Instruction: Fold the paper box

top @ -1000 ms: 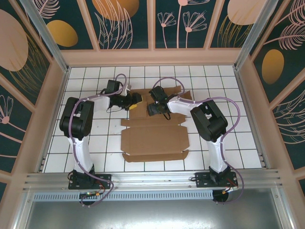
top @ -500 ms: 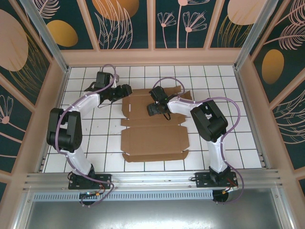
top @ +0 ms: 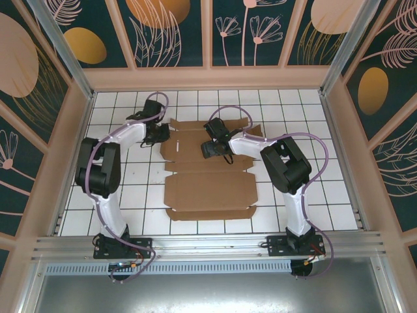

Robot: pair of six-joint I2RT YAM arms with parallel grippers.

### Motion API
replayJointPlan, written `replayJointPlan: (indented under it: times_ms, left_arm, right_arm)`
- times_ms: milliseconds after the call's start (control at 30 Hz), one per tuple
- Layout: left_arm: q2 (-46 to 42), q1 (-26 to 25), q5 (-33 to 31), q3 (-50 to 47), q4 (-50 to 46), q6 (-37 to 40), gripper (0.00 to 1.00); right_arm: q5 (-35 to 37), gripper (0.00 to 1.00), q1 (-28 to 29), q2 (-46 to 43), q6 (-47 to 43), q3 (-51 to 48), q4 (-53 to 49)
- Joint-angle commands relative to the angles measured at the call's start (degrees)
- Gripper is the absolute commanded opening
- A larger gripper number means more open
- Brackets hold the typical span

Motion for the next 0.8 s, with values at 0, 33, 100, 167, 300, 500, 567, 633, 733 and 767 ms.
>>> replayJointPlan:
  times_ms: [0,33,100,167,300,500,567,633,733,767]
  left_arm:
    - [3.93,-4.57,-9.01,3.55,-5.97,0.77,0.0]
    - [5.03,-5.76,-10.83,4.45,-6.73,0.4,0.01]
    - [6.94,-8.15,-13.58,6.29,-8.14,-0.42,0.06]
    - [8.6,-10.57,-14.34,8.2,-9.49,-1.25,0.13]
    - [7.94,-11.41,-10.19,8.32,-8.0,-3.26,0.22]
    - [-4.12,-7.16,-8.34,4.92,-5.88,-2.66,0.45]
    - [-9.77,-5.03,-4.63,1.19,-4.21,-3.04,0.52]
    - [-14.91,-4.21,-1.47,-2.62,-3.53,-3.17,0.56]
    - [-20.5,-4.2,3.13,-9.86,-2.27,-4.72,0.57]
    - [-22.01,-4.22,4.24,-12.36,-1.56,-5.52,0.57]
  right_arm:
    - [-1.6,0.77,0.9,4.56,-0.04,-2.0,-5.88]
    - [-1.55,0.77,0.97,4.64,0.04,-1.95,-5.85]
    - [-1.3,0.77,1.07,4.79,0.15,-1.89,-5.94]
    - [-1.16,0.77,1.16,4.99,0.13,-1.73,-6.19]
    - [-0.6,0.77,1.15,5.28,0.07,-1.91,-6.49]
    - [-0.31,0.77,1.08,4.37,0.28,-3.07,-6.18]
    - [-0.92,0.77,1.07,4.39,0.58,-3.26,-5.94]
    - [-1.27,0.77,1.07,4.43,0.97,-3.33,-5.7]
    - [-1.72,0.77,0.91,4.34,1.19,-3.53,-5.54]
    - [-1.79,0.77,0.89,4.34,1.19,-3.48,-5.56]
